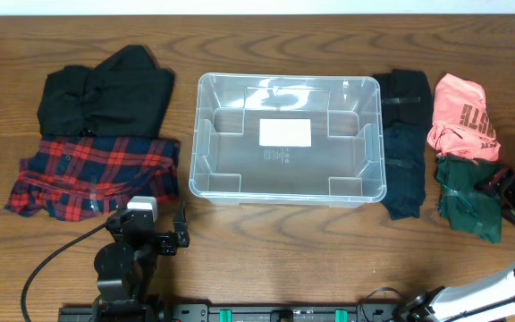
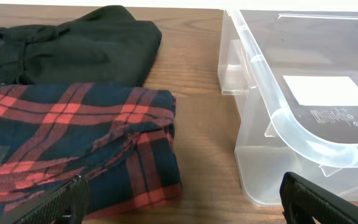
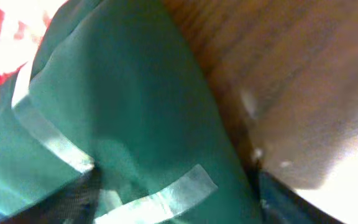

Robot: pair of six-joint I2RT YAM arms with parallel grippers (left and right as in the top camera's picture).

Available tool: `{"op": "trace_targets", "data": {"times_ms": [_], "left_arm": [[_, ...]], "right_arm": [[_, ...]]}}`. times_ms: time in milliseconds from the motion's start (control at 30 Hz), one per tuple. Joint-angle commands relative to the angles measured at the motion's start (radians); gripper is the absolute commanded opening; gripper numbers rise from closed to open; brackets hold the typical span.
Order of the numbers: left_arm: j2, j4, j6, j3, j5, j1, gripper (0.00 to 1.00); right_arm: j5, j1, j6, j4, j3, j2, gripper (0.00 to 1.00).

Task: Pack container
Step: 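Reach the right gripper to the green taped bundle and grasp it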

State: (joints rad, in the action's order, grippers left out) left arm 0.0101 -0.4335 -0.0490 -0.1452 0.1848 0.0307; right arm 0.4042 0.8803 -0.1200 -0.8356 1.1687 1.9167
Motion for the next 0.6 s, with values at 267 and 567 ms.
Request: {"op": "trace_targets", "data": {"times_ms": [267, 567], "left_arm": [[-0.006, 0.002, 0.005, 0.02, 0.014, -0.004, 0.98], [-0.006, 0.001, 0.005, 0.02, 0.014, -0.004, 0.98]], "right_arm": [[0.219, -0.006, -0.005, -0.022, -0.037, -0.043, 0.13], [0.334, -0.082, 0.154, -0.031, -0.036, -0.415, 0.01]]}}
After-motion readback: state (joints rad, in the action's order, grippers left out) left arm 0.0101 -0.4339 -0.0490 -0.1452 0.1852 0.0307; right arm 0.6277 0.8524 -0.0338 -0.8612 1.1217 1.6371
